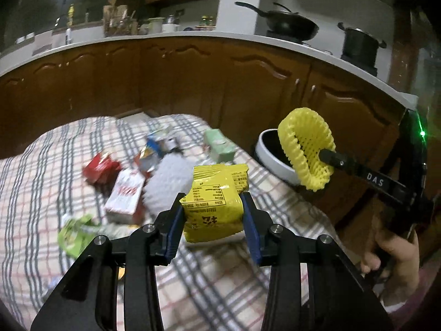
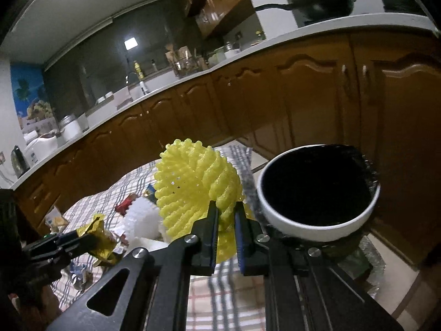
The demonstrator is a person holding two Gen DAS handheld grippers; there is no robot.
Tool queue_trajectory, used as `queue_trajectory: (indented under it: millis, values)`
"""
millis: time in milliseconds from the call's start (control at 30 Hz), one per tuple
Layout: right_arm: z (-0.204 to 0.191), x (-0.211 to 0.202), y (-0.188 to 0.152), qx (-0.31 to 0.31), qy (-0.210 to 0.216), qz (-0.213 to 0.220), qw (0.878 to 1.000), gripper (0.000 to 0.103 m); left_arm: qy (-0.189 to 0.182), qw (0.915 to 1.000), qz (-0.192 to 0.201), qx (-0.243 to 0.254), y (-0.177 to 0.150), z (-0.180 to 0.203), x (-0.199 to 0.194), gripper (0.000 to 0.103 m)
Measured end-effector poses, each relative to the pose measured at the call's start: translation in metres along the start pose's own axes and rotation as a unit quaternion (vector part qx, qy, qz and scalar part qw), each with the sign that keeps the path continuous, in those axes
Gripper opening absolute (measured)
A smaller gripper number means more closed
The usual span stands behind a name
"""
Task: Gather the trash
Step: 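Grasp the yellow snack bag with the left tool while the right tool grasps the yellow foam net, then carry both items over the black bin and open both tools to drop them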
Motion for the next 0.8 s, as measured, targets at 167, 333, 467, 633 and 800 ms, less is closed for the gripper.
queue_trajectory:
  millis: [167,333,467,633,800]
  values:
    - [0.019,-0.005,0.011,0.008,-0.017,0.003,1.0,0.011,-0.022,0.9997,-0.003,0.008,0.022,0.022,0.019,0.038]
    - [0.045,-0.007,0.023,0.018,-0.044,0.003,0.999,0.011,-0.05,0.9987,-0.005,0.008,0.046,0.046,0.038,0.038]
    - [0.068,-0.005,0.031,0.032,-0.068,-0.001,0.997,0.011,-0.067,0.9976,-0.01,0.017,0.061,0.067,0.055,0.038]
    - [0.095,-0.003,0.04,0.046,-0.091,-0.008,0.995,0.011,-0.094,0.9948,-0.028,0.029,0.081,0.1,0.087,0.038]
    - [0.114,0.012,0.043,0.056,-0.1,-0.032,0.993,0.011,-0.103,0.9923,-0.053,0.045,0.088,0.129,0.121,0.038]
Point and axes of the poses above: each gripper's, at about its wrist camera, not at the fingertips, and x roughly the way its jaws point, z to its right, y to its top, the point moved 3 cm from there along x, roughly the way its jaws point, and after that the axes turned 5 degrees about y, right-handed, at the moved point
